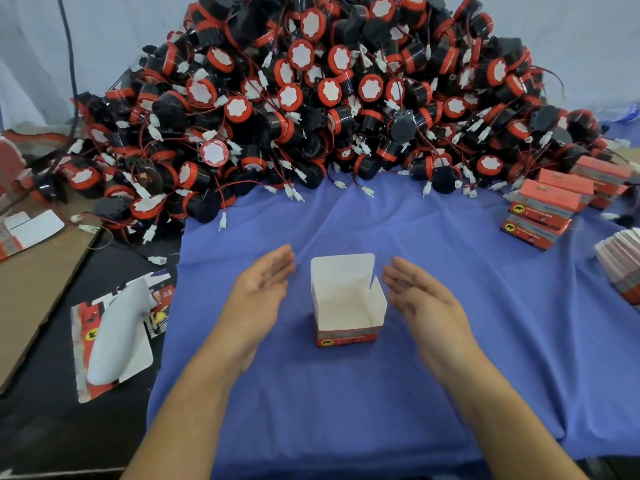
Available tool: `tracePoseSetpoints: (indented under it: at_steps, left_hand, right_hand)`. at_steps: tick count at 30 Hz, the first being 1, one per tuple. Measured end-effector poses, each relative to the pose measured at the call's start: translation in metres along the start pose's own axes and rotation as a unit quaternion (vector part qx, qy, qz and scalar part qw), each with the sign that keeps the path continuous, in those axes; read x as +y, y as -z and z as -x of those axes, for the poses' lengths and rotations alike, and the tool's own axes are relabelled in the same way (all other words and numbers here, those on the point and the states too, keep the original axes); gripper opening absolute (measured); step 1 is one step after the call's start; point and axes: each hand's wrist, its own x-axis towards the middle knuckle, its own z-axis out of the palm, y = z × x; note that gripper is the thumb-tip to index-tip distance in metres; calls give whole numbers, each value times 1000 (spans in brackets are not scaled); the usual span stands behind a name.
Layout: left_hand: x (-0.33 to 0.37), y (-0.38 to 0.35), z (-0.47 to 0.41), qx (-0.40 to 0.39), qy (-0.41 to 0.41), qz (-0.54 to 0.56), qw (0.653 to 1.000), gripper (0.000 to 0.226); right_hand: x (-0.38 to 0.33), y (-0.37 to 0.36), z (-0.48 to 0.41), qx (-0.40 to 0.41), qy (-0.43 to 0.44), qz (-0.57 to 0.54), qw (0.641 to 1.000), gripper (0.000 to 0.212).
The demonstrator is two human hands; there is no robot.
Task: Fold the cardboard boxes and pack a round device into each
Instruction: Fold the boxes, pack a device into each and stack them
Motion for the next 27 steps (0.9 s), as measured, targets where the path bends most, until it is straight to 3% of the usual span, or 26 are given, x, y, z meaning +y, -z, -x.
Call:
tracePoseSetpoints:
  at_steps: [3, 7, 16, 21, 24, 27]
  left_hand:
    - [8, -12, -31, 11, 8, 69, 998, 48]
    - [15, -33, -78, -1, -4, 63, 998, 52]
    - [25, -77, -206, 21, -12, 6, 1000, 65]
    - [19, -85, -253, 104, -12, -66, 992, 64]
    - [6, -82, -266, 96, -22, -107, 989, 63]
    - [1, -79, -272, 87, -31, -98, 991, 69]
  right_hand:
    - [-10, -17, -37, -41, -44, -78, 995, 44]
    - [-14, -50, -89, -92, -66, -101, 988, 42]
    - [-24, -121, -220, -104, 12, 70, 992, 63]
    - [-19, -132, -276, -103, 94, 179, 974, 81]
    - [-11, -126, -289, -101, 127, 255, 953, 78]
    - [-8, -126, -292, -95, 140, 236, 957, 71]
